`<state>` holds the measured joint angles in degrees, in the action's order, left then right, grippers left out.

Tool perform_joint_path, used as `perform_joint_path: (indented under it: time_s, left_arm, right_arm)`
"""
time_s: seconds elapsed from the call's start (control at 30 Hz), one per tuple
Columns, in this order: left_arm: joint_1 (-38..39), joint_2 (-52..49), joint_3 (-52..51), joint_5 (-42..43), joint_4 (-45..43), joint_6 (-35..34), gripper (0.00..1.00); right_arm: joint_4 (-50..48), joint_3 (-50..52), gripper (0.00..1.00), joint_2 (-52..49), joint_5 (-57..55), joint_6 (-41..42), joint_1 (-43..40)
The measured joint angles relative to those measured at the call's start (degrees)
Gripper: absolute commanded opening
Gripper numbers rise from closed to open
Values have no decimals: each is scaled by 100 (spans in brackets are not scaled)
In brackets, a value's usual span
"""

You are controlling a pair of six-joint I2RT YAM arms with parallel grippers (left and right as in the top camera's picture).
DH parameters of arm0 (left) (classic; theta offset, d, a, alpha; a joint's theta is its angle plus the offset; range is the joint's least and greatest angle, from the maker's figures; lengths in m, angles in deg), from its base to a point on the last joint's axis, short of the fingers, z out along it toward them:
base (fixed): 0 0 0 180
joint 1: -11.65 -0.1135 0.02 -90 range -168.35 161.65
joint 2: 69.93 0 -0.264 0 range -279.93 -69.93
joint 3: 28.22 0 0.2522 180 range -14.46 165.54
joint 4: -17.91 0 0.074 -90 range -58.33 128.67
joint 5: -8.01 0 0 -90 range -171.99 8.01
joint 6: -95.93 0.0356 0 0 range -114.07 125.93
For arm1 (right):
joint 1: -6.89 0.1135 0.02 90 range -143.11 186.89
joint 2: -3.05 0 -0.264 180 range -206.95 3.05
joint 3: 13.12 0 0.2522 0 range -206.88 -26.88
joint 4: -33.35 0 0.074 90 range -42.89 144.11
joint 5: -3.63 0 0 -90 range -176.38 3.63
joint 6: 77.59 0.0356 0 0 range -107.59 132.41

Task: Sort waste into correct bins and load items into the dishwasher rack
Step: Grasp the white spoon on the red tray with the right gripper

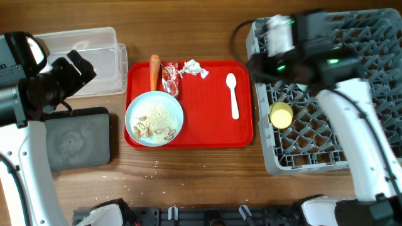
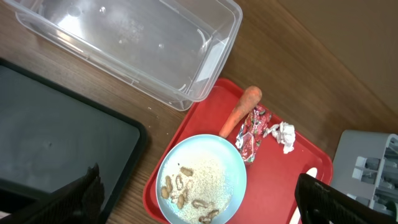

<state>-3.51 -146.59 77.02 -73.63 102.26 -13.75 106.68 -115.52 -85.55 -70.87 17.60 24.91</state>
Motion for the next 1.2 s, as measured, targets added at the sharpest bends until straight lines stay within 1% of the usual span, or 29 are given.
perform_joint_path:
  time_s: [0.1, 0.17, 0.3, 0.4, 0.47, 0.53, 0.63, 0.67, 0.77, 1.0, 1.07, 1.2]
  left_arm:
    - [0, 0, 0, 0, 2, 0, 100]
    - [0, 0, 0, -2, 0, 0, 100]
    - [0, 0, 0, 0, 0, 0, 100]
    - [0, 0, 0, 0, 2, 0, 100]
    - [0, 0, 0, 0, 2, 0, 100]
    - [0, 0, 0, 0, 0, 0, 100]
    - [0, 0, 0, 0, 4, 0, 100]
    - [0, 0, 0, 0, 0, 0, 100]
    - [0, 0, 0, 0, 0, 0, 100]
    - [0, 0, 0, 0, 0, 0, 100]
    - [0, 0, 0, 0, 0, 0, 100]
    - [0, 0, 0, 0, 0, 0, 100]
  right_arm:
    - [-127, 350, 56, -339, -221, 372, 654]
    - [-308, 522, 55, -702, -511, 654, 896]
    - [-942, 643, 54, -1565, -1182, 1119, 933]
    - [-1342, 656, 52, -2111, -1460, 1279, 813]
    - [-1456, 656, 47, -2485, -1567, 1325, 713]
    - [-1534, 656, 33, -2769, -1580, 1325, 636]
    - [-1624, 651, 20, -3056, -1591, 1274, 564]
    - [-1657, 643, 15, -3056, -1589, 1298, 560]
    - [-1617, 643, 6, -3067, -1574, 1268, 560]
    - [-962, 546, 4, -2951, -1552, 1123, 560]
    - [-922, 544, 4, -2667, -1552, 1034, 560]
    - [-901, 501, 4, -1572, -1585, 946, 542]
